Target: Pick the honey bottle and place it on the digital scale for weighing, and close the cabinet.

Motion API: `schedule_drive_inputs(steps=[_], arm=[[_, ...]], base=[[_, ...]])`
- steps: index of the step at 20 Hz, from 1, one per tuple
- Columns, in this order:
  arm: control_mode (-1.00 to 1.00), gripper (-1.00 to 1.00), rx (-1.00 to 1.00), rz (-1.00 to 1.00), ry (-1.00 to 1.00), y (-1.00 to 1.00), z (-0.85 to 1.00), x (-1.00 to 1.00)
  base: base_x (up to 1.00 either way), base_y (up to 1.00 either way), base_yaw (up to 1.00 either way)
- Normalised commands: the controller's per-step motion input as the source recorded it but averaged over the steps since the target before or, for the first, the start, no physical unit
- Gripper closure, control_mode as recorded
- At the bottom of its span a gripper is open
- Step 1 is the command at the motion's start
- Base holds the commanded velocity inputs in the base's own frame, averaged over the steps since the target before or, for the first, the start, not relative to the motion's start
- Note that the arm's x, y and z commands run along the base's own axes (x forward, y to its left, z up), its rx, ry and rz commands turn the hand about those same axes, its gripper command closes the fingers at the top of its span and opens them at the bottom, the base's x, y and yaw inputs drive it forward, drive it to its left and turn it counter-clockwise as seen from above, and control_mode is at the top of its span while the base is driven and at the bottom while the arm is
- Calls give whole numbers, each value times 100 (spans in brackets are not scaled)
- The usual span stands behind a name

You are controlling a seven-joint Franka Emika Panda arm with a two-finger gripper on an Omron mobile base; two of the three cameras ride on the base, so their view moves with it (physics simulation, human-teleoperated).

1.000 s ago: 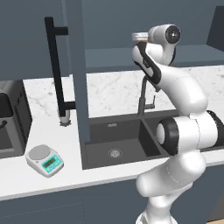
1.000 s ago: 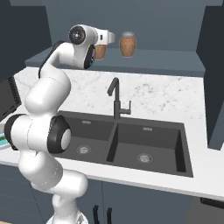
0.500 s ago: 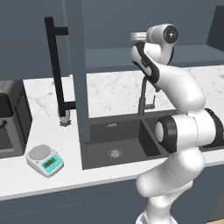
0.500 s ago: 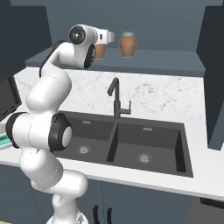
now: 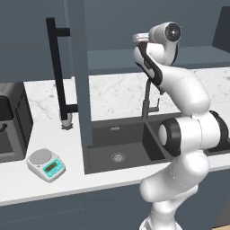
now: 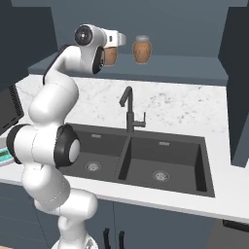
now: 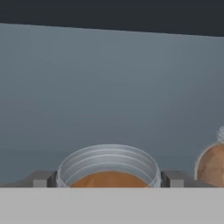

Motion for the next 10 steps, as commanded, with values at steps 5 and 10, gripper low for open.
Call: schedule_drive_inputs(steps=[5, 10], arm=[[-100, 100, 5, 0, -3, 0, 6, -39], [-100, 100, 18, 0, -10, 0, 7, -50]], base=[[0, 0, 0], [0, 0, 0]])
